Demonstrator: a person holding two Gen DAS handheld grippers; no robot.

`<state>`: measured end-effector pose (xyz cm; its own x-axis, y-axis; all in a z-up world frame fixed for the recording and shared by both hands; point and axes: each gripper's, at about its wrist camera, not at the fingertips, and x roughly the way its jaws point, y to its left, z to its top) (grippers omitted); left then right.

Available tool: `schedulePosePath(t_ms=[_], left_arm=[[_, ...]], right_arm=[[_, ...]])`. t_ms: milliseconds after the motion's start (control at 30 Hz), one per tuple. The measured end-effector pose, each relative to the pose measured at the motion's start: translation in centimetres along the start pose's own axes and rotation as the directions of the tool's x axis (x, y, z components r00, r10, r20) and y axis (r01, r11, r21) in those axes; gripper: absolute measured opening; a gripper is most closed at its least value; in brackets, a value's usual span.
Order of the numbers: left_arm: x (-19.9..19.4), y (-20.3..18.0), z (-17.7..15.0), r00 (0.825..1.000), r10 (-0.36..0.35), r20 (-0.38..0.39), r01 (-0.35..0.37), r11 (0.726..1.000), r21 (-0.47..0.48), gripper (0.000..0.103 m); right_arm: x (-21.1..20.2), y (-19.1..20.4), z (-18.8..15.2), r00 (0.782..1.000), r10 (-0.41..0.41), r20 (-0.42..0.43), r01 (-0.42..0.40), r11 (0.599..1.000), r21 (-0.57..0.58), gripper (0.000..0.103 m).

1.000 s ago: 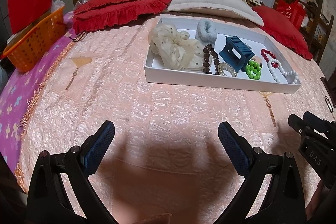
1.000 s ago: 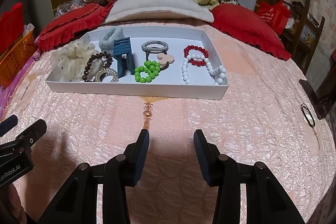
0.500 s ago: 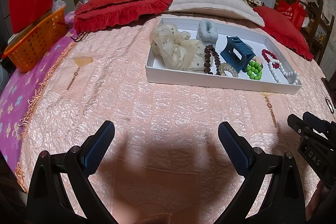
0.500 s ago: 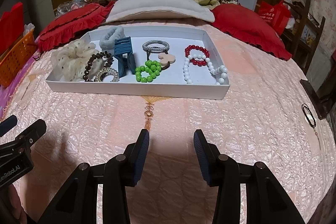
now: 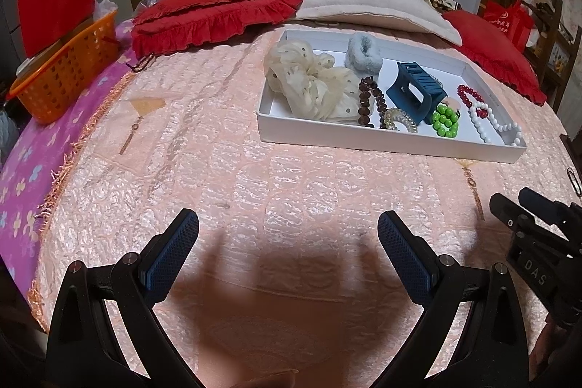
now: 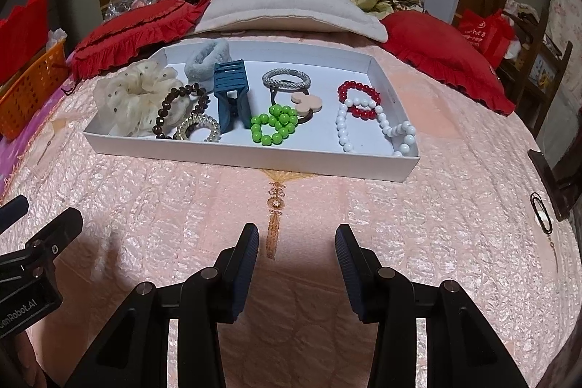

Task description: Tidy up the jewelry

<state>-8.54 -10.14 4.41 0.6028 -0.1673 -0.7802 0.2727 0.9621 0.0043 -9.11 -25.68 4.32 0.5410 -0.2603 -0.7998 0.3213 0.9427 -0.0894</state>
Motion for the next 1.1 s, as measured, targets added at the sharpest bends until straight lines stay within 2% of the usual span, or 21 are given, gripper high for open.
schedulePosePath(t_ms=[1100], left_arm=[[0.22, -0.23, -0.11, 1.000, 0.004, -0.003, -0.004, 1.000, 0.006, 0.099]], right_arm=[[-0.12, -0.03, -0.02, 1.000, 0.007, 0.003, -0.007, 1.000, 0.007, 0.042]])
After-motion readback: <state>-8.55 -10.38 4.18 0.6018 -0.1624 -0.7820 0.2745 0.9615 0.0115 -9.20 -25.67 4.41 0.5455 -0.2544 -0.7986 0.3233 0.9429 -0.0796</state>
